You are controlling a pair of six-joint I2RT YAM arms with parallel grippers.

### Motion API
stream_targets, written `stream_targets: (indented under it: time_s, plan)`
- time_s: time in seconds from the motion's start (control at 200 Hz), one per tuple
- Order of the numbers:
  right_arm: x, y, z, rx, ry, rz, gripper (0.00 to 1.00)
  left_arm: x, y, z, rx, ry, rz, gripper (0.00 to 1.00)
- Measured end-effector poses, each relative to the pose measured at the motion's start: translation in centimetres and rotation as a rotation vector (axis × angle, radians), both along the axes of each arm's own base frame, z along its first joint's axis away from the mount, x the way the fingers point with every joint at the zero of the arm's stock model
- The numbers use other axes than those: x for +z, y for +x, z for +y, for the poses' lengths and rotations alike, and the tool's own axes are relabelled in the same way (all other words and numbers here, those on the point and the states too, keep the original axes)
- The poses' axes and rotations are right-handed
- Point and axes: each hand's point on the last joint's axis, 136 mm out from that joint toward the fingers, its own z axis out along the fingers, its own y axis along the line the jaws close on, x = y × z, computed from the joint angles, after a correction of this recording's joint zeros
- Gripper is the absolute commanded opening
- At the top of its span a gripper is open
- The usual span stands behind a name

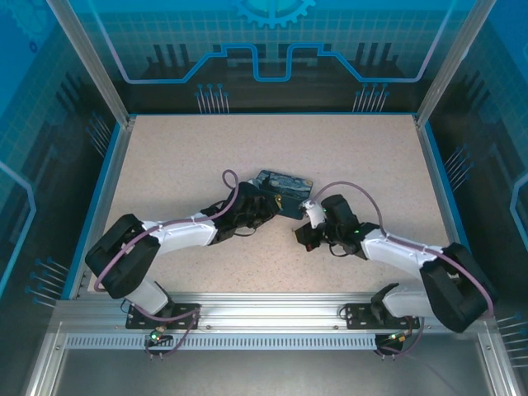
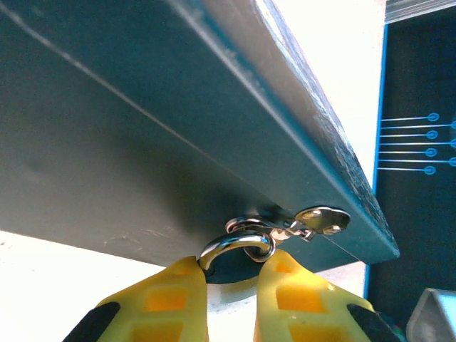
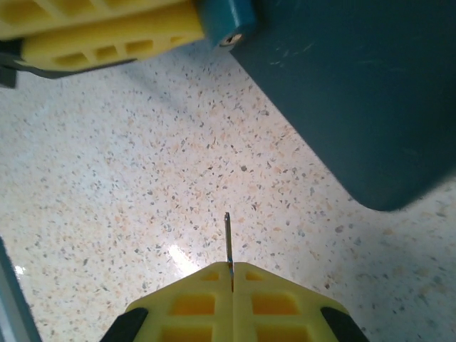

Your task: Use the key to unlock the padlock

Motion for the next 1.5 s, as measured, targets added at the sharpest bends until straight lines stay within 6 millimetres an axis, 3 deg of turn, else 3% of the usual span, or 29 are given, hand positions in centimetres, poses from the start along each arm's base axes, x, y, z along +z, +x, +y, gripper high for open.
stream_targets:
  time_s: [0.375, 1.226, 1.501]
  plan:
    - [1.2, 2.8, 1.5, 0.064, -0.045, -0.111, 0.00, 0.0, -0.3, -0.3, 0.011, -0.052, 0.038, 0.00]
    - [1.5, 4.2, 1.1, 0.036, -0.082, -0.135, 0.00, 0.7, -0.2, -0.5, 0.004, -0.087, 0.013, 0.00]
    - [1.9, 4.6, -0.4, -0.017, -0.071, -0.130, 0.00, 1.0, 0.2, 1.0, 0.029, -0.060, -0.020, 0.15]
